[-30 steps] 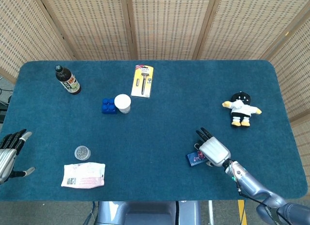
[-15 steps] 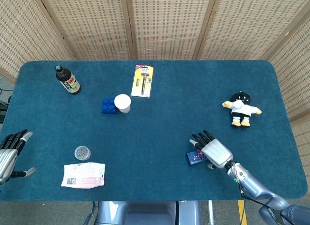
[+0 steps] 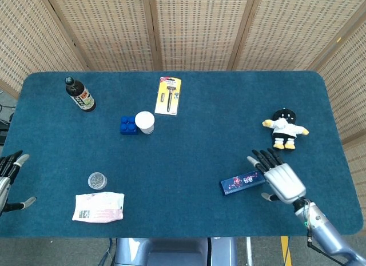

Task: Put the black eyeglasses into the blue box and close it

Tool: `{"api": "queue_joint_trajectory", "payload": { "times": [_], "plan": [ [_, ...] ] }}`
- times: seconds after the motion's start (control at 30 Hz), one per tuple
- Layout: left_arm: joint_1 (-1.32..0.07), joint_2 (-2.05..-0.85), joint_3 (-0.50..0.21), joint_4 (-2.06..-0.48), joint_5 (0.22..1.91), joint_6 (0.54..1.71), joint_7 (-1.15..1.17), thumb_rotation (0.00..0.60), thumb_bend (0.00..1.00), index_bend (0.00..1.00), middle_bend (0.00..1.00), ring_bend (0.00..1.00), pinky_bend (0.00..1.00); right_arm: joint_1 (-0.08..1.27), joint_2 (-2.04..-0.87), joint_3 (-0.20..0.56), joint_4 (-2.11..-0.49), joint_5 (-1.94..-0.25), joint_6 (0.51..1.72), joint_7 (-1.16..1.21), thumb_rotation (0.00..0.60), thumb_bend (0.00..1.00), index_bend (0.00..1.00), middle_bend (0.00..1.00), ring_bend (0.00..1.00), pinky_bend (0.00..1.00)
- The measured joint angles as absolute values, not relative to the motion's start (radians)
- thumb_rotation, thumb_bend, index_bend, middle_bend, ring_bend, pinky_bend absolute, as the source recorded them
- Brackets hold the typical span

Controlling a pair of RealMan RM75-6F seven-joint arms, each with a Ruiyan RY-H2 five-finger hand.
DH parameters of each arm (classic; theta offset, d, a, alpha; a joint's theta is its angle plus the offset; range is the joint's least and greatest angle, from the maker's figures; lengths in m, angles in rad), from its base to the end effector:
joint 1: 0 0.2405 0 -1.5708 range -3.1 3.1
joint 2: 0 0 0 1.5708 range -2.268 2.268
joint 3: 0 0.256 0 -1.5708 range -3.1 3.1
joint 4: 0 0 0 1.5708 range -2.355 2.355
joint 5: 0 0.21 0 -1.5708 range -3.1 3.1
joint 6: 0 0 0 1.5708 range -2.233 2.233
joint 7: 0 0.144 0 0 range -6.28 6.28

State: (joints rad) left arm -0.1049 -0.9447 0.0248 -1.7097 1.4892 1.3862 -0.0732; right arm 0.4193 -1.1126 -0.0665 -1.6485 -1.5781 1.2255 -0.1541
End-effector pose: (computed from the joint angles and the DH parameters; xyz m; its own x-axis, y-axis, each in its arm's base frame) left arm -0.3144 0.1690 0.1842 0.3975 0.1595 0.9036 0.9151 0.0040 -0.4033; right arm -0.2520 -0.2416 0.1056 0.5987 -0.1656 0.7837 -0.7645 -0.4103 0.4973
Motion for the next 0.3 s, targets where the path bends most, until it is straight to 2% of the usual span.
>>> {"api": "queue_joint_trajectory", "payload": {
  "times": [0.3],
  "plan": [
    [-0.074,-0.96,0.022,-1.696,1.522,1.456,-0.067,0.6,0.0,0.0,0.0,0.0,0.0,0.21,-1.089,-0.063,-1.6,-1.536,1.51,0.033,0.6,0.0,0.0,0.0,0.0,0.0]
  ]
}}
